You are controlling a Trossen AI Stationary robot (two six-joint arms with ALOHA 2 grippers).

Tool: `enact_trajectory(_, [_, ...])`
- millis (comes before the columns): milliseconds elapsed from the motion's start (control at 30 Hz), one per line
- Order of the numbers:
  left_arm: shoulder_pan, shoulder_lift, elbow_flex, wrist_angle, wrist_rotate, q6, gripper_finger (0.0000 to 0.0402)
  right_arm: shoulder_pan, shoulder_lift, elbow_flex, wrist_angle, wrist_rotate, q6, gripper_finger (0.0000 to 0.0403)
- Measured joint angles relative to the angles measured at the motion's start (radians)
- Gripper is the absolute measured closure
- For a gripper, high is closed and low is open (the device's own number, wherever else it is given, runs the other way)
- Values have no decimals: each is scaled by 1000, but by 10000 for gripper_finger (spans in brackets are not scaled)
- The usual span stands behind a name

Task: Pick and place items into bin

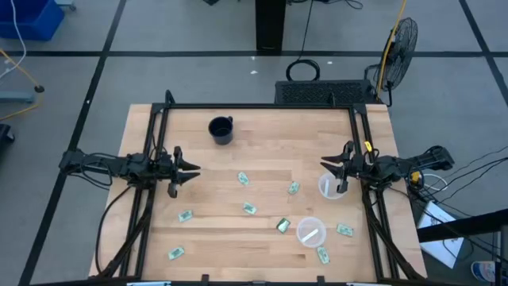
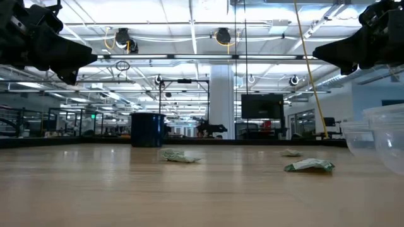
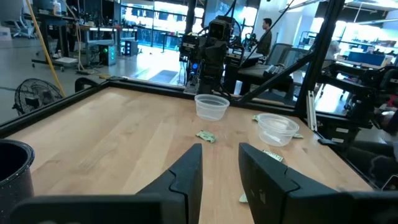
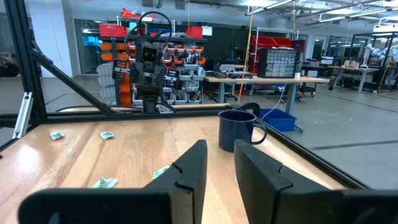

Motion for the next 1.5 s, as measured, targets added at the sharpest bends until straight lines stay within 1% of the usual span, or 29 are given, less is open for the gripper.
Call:
enact_trajectory(1100, [0, 0, 0, 0, -1, 14, 293, 0, 0, 0, 0, 0, 0, 328])
enact_trajectory(1133, [0, 0, 0, 0, -11, 35, 293, 0, 0, 0, 0, 0, 0, 328])
enact_trajectory(1233, [-1, 0, 0, 2, -87, 85, 293, 0, 0, 0, 0, 0, 0, 328])
enact_trajectory(1333, [-1, 0, 0, 22, -152, 77, 293, 0, 0, 0, 0, 0, 0, 328])
enact_trajectory(1400, [0, 0, 0, 43, -158, 54, 293, 0, 0, 0, 0, 0, 0, 328])
enact_trajectory(1500, [0, 0, 0, 105, -179, 103, 293, 0, 0, 0, 0, 0, 0, 328])
